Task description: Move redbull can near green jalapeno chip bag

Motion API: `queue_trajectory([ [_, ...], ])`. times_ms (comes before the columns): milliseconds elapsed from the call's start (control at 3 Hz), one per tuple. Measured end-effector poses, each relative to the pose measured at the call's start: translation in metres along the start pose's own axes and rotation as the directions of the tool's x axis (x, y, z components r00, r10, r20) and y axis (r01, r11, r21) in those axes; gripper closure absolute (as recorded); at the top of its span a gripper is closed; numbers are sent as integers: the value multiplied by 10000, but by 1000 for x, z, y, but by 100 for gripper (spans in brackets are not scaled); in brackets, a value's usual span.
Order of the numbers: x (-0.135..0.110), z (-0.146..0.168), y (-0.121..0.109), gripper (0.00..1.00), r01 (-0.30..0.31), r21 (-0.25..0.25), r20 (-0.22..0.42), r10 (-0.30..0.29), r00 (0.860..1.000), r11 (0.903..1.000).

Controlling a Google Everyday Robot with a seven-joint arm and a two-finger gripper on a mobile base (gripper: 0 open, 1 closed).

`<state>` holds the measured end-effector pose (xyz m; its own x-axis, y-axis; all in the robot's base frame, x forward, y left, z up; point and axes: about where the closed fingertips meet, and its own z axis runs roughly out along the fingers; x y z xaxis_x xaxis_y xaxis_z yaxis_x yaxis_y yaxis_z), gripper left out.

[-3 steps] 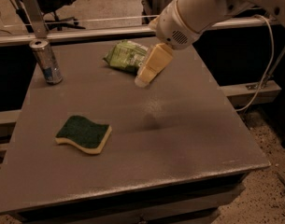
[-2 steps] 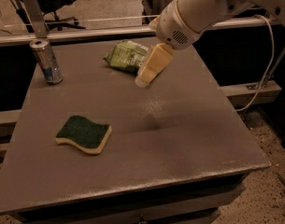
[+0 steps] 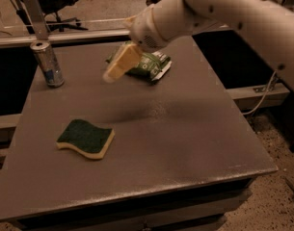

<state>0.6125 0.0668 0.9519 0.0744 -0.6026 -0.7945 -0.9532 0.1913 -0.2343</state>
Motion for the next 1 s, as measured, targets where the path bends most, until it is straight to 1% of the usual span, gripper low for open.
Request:
queue_trajectory([
  [333, -29, 52, -7, 0, -75, -306, 1298, 114, 9915, 9995],
  [667, -60, 107, 0, 0, -227, -791, 2423, 413, 9693, 9966],
  [1000, -86, 147, 9, 0, -236, -1143, 3181, 591, 9462, 9932],
])
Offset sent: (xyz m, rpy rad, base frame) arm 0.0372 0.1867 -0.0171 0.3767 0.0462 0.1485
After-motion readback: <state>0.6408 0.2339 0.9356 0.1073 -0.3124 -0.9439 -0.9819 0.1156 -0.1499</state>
